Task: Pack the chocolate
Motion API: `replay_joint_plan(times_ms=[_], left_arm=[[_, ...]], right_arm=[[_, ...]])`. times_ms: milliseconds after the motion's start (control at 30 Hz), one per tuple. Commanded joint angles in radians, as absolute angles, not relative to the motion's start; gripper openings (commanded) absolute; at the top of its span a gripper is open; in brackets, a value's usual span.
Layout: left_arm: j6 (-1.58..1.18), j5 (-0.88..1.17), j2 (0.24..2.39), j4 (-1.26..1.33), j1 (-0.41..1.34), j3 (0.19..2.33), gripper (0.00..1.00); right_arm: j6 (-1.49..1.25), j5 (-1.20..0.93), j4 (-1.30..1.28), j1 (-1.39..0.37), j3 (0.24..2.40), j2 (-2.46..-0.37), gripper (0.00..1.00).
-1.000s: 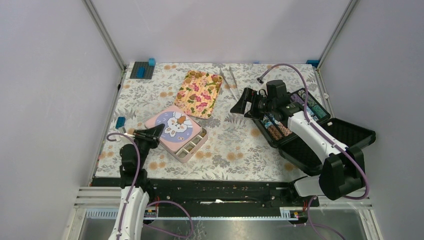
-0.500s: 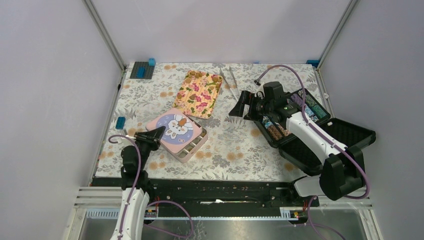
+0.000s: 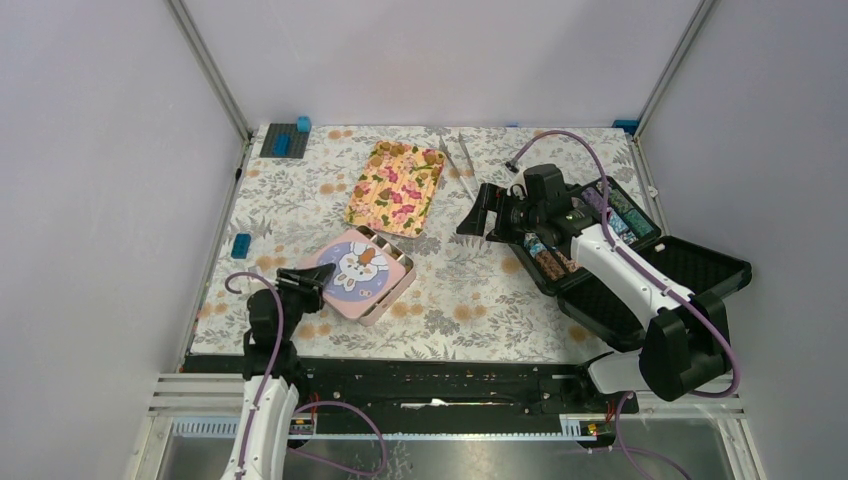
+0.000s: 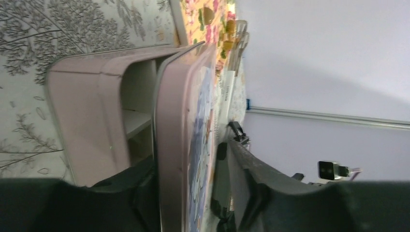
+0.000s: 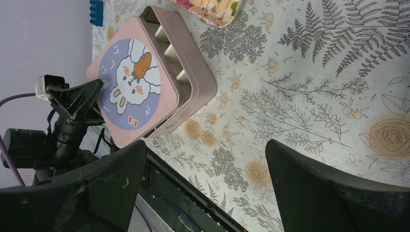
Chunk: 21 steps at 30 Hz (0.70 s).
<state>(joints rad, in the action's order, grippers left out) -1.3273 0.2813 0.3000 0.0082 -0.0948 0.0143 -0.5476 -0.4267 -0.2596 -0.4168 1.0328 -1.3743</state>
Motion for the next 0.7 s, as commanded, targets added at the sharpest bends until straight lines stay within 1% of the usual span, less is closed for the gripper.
replay_joint_plan(times_ms=[0, 133, 200, 233, 267, 400, 500, 667], left_arm=[[-1.289, 0.245, 0.277, -0.101, -0.096, 0.085, 0.51], [-1.250, 0.214, 0.270, -0.213, -0.095, 0.139, 0.66], [-1.230, 0.205, 0.271, -0.255, -0.096, 0.160, 0.82], [-1.225, 0.203, 0.275, -0.271, -0.096, 0.167, 0.88], [-1.218, 0.202, 0.278, -0.281, -0.096, 0.172, 0.92], [-1.207, 0.211, 0.295, -0.305, -0.096, 0.187, 0.99], [-1.193, 0.210, 0.313, -0.332, -0.095, 0.206, 0.99], [-1.126, 0.187, 0.384, -0.421, -0.096, 0.272, 0.99]], right_arm=[[-0.540, -0.405, -0.255, -0.431, 1.063, -1.344, 1.00], [-0.544, -0.401, -0.254, -0.437, 1.065, -1.342, 1.00], [-0.551, -0.405, -0.249, -0.443, 1.068, -1.343, 1.00], [-0.554, -0.406, -0.245, -0.450, 1.073, -1.345, 1.00], [-0.552, -0.397, -0.247, -0.463, 1.081, -1.347, 1.00], [-0.499, -0.317, -0.302, -0.563, 1.155, -1.406, 1.00], [-0.478, -0.290, -0.330, -0.624, 1.219, -1.475, 1.00], [-0.474, -0.306, -0.335, -0.682, 1.274, -1.564, 1.00]])
